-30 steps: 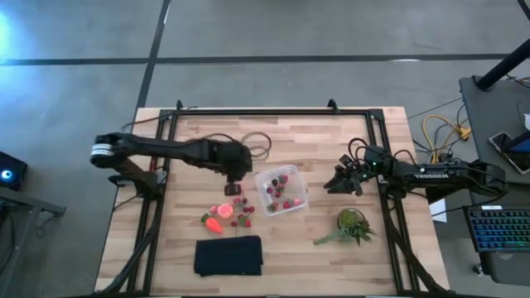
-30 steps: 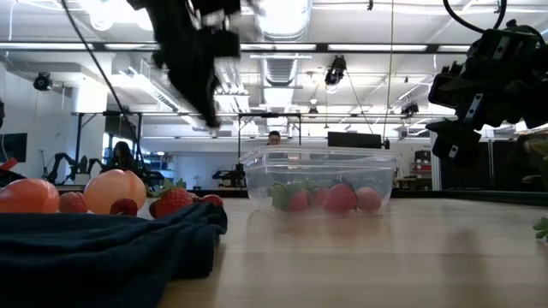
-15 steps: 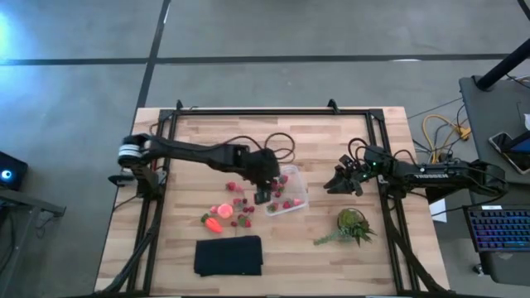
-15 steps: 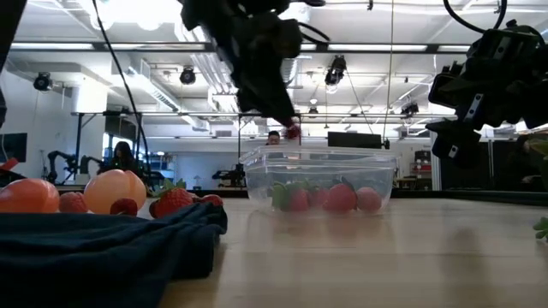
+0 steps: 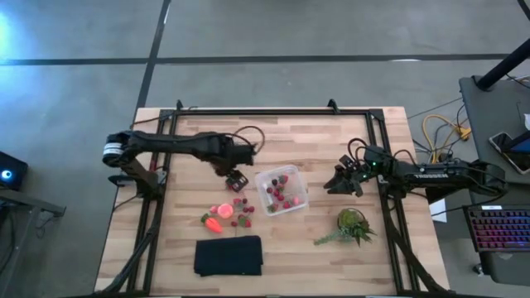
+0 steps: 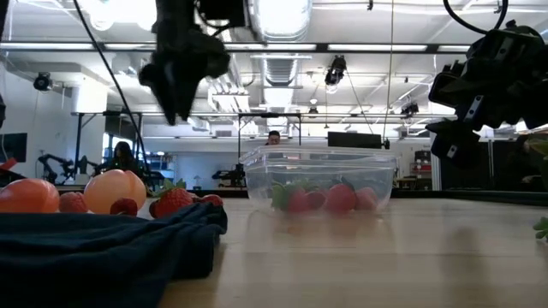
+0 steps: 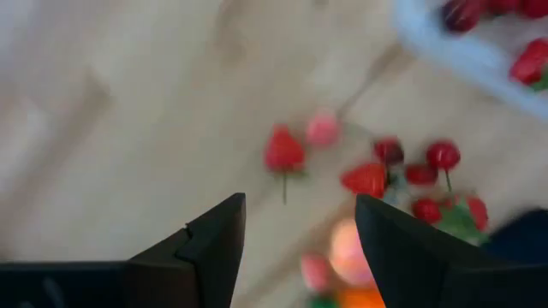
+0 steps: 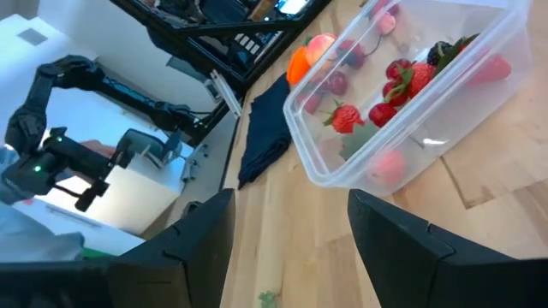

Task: Pick and placing Produce into tupperware
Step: Put the red strawberry into the container

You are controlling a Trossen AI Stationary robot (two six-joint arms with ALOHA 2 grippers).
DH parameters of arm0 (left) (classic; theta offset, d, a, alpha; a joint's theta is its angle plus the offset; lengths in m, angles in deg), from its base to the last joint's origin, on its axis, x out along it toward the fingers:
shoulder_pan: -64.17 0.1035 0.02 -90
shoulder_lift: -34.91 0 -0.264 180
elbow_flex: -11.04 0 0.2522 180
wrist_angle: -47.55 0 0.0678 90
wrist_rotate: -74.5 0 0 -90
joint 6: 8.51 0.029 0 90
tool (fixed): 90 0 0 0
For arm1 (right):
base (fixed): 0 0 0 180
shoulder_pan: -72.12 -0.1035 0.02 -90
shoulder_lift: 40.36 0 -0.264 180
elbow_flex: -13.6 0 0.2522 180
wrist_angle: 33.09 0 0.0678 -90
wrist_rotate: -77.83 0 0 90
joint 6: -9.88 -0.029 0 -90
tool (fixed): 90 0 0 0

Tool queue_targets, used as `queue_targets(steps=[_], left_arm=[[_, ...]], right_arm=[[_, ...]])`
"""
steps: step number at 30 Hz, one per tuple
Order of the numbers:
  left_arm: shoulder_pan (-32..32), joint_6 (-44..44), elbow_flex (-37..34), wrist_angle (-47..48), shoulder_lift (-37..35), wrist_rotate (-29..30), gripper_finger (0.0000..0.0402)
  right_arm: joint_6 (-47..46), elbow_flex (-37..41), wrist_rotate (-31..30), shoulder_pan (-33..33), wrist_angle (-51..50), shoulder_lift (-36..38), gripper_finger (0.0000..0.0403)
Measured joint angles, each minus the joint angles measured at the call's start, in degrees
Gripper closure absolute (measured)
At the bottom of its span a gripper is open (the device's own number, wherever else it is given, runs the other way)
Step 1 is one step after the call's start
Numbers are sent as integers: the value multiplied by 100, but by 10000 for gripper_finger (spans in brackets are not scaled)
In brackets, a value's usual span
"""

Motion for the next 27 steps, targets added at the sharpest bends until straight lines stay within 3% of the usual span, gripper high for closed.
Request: queue_targets(steps=[7, 12, 27], left_arm=[[143, -626, -706, -614, -6, -530, 196], [141, -590, -867, -612, 456, -152, 196], [141, -129, -865, -1169, 1263, -77, 196]], right_arm=[[83, 2, -67, 2, 4, -158, 184], [78, 2, -67, 2, 14, -229, 184], [-74, 2, -63, 2, 7, -228, 184]])
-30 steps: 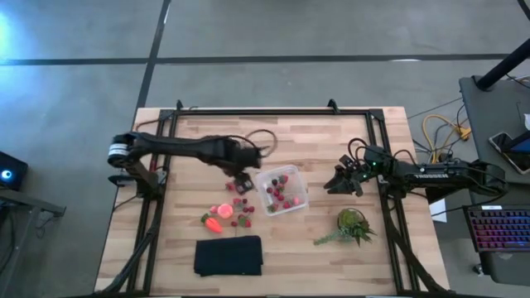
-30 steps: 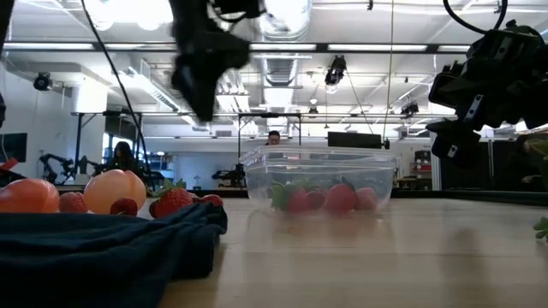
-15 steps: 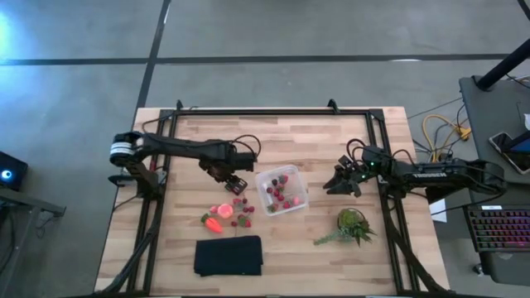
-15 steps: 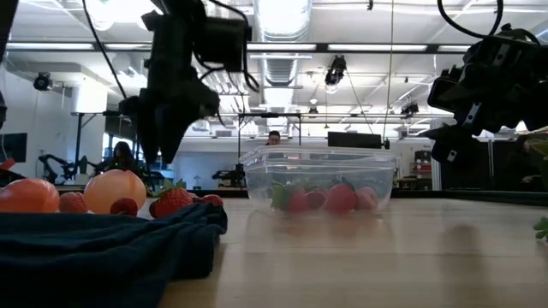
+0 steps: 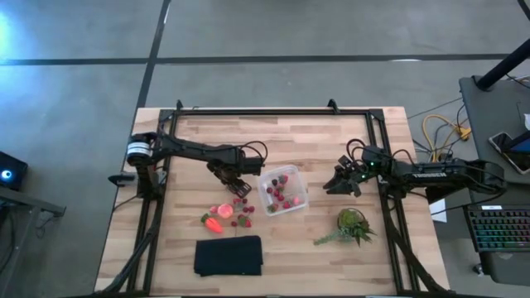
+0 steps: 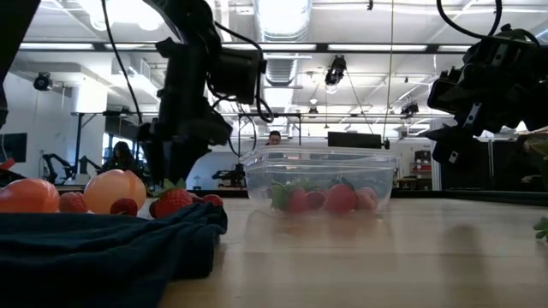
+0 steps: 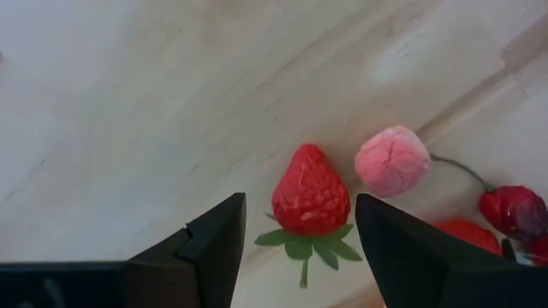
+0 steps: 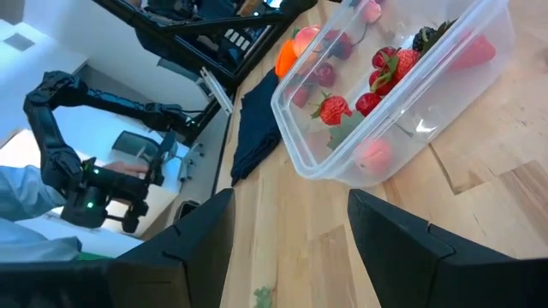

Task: Pick and placing Produce into tupperware
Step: Put the red strawberry into the container

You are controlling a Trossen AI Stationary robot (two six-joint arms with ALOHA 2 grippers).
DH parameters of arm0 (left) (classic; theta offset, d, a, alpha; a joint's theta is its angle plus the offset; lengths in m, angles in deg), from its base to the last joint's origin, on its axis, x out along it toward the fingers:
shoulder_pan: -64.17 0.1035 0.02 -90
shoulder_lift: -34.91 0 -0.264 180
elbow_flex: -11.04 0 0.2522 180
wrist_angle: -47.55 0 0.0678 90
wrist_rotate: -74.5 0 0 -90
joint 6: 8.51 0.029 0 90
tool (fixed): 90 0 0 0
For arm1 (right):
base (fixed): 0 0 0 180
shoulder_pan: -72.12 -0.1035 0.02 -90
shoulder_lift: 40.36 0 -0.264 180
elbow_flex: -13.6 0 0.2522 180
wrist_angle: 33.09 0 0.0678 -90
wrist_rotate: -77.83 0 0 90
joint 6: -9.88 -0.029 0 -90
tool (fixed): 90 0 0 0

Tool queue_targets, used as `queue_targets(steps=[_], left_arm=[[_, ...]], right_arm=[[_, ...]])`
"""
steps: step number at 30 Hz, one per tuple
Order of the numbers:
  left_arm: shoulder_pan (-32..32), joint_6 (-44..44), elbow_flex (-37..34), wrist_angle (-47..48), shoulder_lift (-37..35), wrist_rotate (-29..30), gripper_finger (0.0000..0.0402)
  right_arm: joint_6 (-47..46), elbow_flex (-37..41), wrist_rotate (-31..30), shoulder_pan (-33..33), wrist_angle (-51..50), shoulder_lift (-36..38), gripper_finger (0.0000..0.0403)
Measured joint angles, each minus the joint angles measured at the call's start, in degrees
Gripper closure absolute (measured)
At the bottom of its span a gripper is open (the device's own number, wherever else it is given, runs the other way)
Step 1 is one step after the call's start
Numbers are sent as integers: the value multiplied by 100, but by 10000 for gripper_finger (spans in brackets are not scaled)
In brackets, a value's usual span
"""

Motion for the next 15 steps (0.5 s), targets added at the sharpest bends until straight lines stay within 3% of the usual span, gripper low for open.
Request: queue_targets(steps=[15], left_arm=[[4, 153, -192, -191, 148, -43, 204]], right_arm=[[4, 0, 0, 0, 0, -4, 184]])
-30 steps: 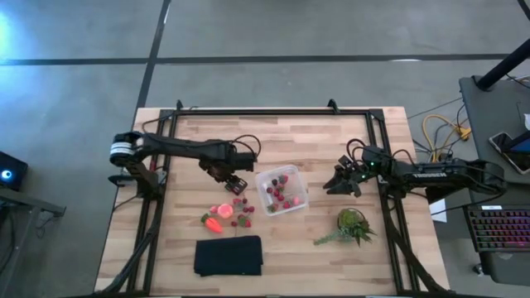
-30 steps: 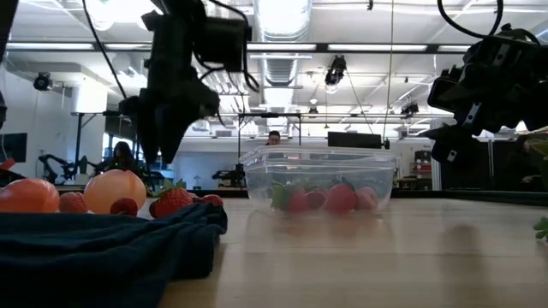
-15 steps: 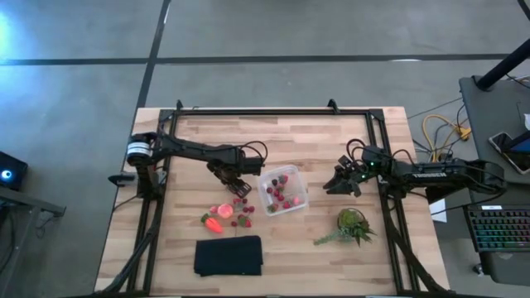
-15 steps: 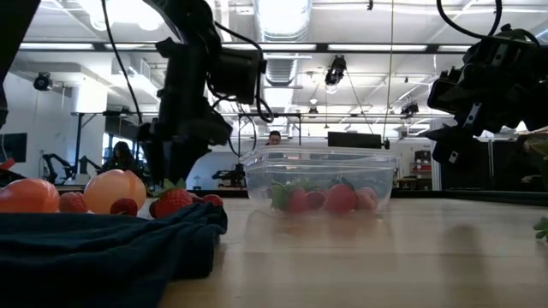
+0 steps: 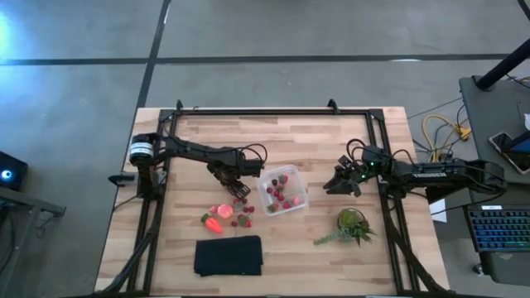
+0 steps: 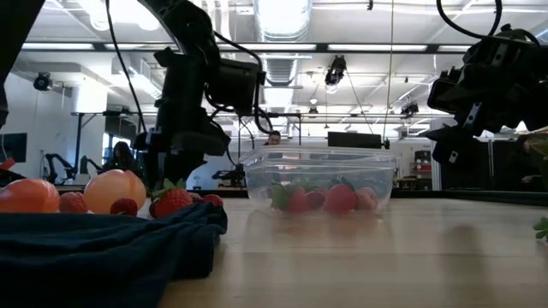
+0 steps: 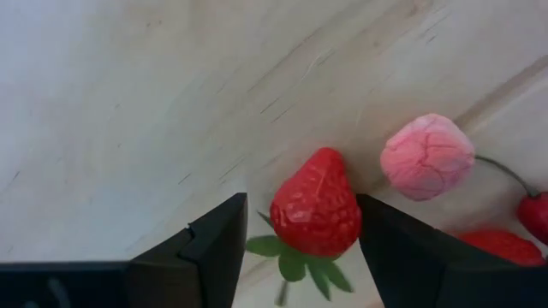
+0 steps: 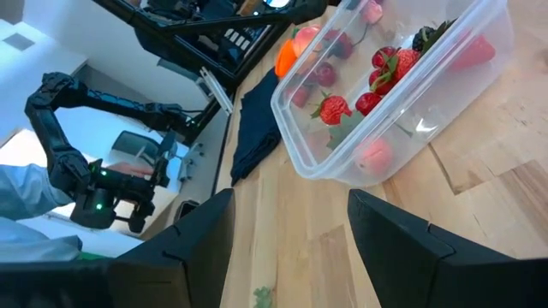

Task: Pick and placing Produce into tupperware
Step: Put the red strawberry into the container

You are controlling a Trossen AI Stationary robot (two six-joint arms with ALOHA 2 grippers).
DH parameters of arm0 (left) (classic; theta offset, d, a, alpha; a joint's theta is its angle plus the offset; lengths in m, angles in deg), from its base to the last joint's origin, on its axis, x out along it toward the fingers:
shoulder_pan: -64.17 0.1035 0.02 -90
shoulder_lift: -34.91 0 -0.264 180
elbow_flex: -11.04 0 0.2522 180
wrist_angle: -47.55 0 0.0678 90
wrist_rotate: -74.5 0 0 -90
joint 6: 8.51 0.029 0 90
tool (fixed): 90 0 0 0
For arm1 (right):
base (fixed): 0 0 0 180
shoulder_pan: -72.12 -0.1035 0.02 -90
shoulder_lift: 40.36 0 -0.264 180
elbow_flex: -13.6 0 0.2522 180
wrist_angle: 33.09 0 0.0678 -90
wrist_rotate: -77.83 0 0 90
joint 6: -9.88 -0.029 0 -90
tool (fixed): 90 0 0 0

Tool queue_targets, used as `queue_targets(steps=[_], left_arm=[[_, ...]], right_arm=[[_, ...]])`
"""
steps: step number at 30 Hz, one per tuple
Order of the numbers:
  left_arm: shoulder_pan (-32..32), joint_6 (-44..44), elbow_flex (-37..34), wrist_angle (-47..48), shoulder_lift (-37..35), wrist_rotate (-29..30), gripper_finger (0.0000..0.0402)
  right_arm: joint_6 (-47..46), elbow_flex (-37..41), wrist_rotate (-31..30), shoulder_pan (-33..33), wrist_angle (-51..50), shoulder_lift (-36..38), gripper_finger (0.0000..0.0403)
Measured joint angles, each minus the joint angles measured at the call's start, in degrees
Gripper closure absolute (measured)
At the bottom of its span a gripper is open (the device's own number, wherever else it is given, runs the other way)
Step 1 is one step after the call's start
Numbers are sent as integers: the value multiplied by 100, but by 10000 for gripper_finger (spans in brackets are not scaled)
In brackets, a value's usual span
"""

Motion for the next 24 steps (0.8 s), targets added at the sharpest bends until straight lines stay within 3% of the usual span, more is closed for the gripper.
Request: queue_targets(steps=[11, 16, 24], left_arm=[[0, 6, 39, -28, -13, -2, 292], [0, 105, 218, 160, -117, -11, 279], [-49, 313, 1366, 186, -480, 228, 271]], right_arm=[[3, 0, -2, 0, 0, 2, 184], [1, 0, -2, 0, 0, 2, 184], [2, 0, -7, 0, 0, 0, 184]])
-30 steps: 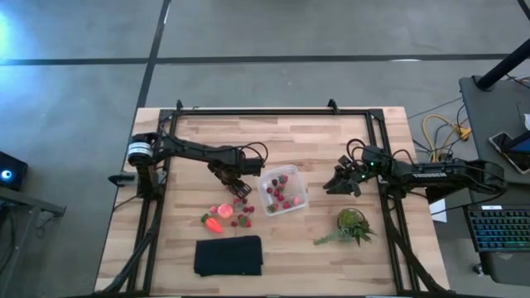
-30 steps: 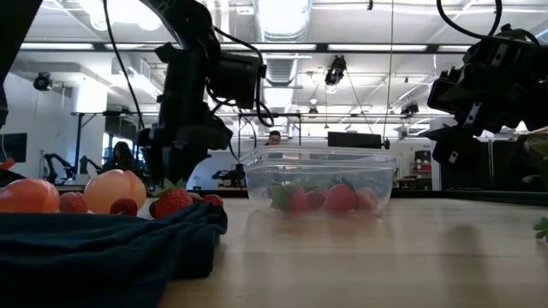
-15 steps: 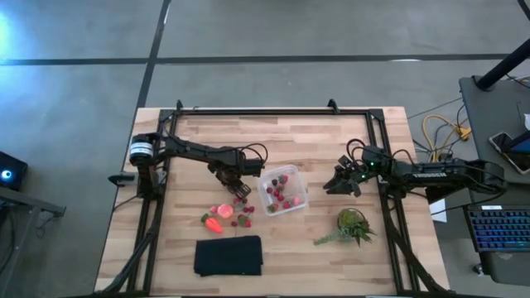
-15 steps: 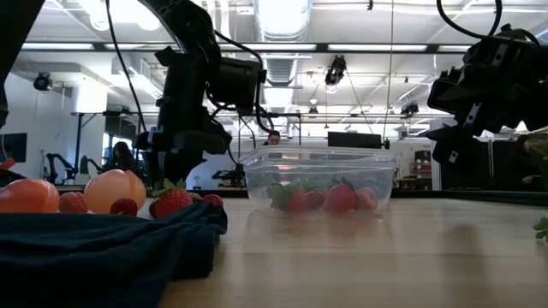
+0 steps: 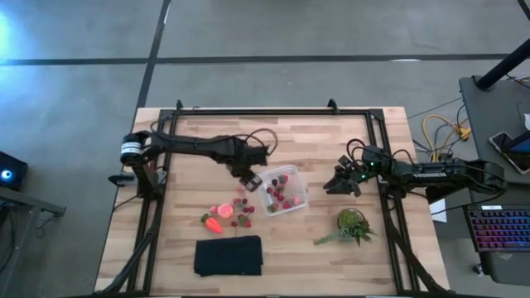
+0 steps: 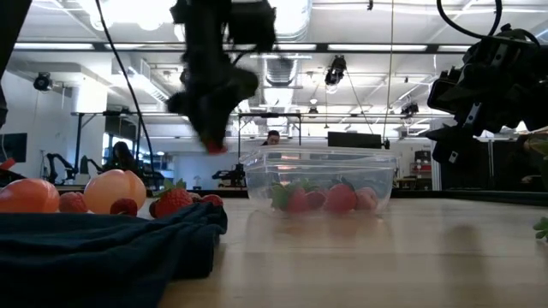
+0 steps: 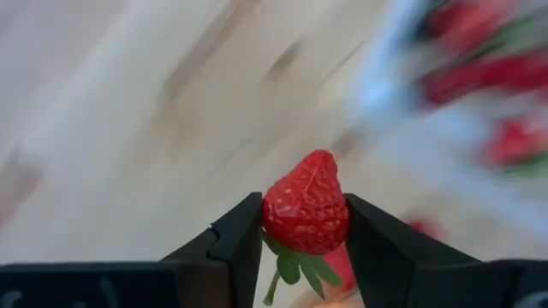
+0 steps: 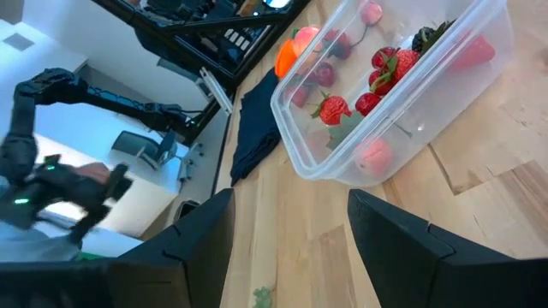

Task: Pick and placing Produce into tupperware
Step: Put the red strawberry into the container, then put the pink peach into the container

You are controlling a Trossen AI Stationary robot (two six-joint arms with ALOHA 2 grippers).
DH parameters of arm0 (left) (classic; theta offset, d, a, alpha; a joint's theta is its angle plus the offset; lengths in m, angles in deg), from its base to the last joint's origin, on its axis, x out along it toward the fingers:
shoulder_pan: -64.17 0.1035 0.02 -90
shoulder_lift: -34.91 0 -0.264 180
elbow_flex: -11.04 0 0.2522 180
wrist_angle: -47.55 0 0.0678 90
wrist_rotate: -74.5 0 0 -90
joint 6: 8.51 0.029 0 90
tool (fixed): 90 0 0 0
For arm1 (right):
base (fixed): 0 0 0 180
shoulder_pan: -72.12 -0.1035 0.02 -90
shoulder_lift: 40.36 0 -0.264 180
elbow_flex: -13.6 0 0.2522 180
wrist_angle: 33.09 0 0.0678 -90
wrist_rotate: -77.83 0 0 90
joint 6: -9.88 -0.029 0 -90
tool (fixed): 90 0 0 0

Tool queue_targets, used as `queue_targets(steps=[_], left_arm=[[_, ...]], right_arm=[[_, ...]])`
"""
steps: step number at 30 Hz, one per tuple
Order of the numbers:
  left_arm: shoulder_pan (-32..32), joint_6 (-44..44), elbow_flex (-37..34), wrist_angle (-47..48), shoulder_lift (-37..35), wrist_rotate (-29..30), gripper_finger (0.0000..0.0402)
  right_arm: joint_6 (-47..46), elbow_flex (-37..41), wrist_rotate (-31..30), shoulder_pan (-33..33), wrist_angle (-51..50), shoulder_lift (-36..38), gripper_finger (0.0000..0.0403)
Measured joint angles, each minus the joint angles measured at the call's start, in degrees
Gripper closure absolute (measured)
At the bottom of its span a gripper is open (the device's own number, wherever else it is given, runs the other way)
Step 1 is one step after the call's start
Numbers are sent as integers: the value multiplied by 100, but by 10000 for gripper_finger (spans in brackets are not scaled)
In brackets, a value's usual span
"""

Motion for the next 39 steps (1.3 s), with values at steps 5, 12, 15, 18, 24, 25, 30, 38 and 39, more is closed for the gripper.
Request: queue_targets(steps=[5, 12, 15, 18, 24, 25, 30, 38, 39], left_arm=[[-228, 1605, 468, -1470, 28, -239, 277], [-225, 1728, 436, -1910, 377, -353, 245], [-235, 1683, 428, -1937, 393, -359, 211], [-238, 1536, 423, -1896, 388, -364, 178], [-230, 1596, 401, -865, 0, -170, 152], [-231, 1583, 398, -549, -38, -69, 152], [-222, 1776, 305, 704, -68, 186, 151], [-313, 1662, -446, 475, -73, -803, 151], [-303, 1424, -542, 461, -73, -805, 151]], right_arm=[[0, 0, -46, 0, 0, 2, 184], [-31, -2, -46, 0, 5, 4, 184], [-34, -2, -46, -2, 3, -1, 184], [-30, -2, -46, -2, 0, 2, 184], [-1, -2, -46, 0, -2, -11, 184], [0, -2, -46, 0, -2, -25, 184], [78, -2, -46, 0, -16, -80, 184], [149, -2, -46, 0, -5, -179, 184], [149, -2, -46, 0, -5, -192, 184]])
